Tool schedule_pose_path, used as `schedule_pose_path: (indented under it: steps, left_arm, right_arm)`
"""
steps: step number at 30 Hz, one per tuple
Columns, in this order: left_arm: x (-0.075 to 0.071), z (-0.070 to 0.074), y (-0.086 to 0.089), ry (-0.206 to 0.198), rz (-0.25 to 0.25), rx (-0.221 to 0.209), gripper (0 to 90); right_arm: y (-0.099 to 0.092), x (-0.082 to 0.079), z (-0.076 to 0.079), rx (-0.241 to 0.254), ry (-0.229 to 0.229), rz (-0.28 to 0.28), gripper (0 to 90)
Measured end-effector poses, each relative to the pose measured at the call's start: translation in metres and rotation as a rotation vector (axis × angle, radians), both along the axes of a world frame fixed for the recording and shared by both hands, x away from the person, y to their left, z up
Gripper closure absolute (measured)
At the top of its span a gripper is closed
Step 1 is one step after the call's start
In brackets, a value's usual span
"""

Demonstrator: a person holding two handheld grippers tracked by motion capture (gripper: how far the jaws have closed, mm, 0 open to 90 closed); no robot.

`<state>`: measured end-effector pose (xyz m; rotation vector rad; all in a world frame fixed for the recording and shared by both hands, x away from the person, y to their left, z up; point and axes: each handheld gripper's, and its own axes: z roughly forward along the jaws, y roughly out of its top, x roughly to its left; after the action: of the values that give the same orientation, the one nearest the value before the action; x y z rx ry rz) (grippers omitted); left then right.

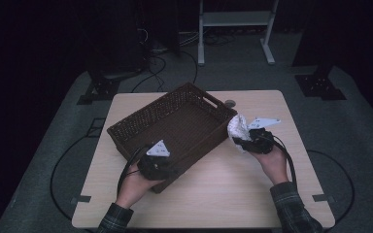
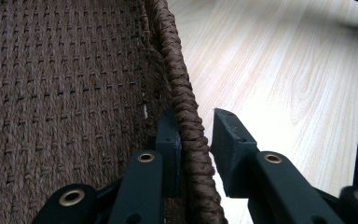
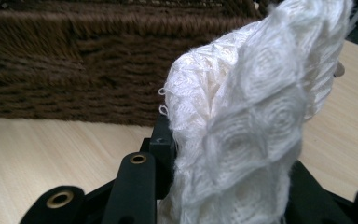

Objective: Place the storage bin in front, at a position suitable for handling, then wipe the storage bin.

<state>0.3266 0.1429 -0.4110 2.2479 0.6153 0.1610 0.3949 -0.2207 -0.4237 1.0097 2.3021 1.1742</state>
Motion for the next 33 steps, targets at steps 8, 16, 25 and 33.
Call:
schedule_pose_path:
  steps: [8, 16, 25, 33]
  left_arm:
    - [0.000, 0.000, 0.000, 0.004, 0.001, 0.000, 71.5]
    - [0.001, 0.000, 0.000, 0.006, 0.001, -0.001, 71.6]
    - [0.001, 0.000, 0.000, 0.007, -0.002, -0.003, 71.1]
    - [0.000, 0.000, 0.000, 0.007, 0.000, -0.003, 71.2]
  right_arm:
    - [0.004, -0.001, -0.003, -0.006, 0.008, 0.016, 66.0]
    - [0.011, 0.000, -0.018, -0.027, 0.047, 0.037, 66.0]
    - [0.014, 0.005, -0.033, -0.058, 0.087, 0.046, 66.0]
    - [0.016, 0.009, -0.048, -0.082, 0.131, 0.052, 66.0]
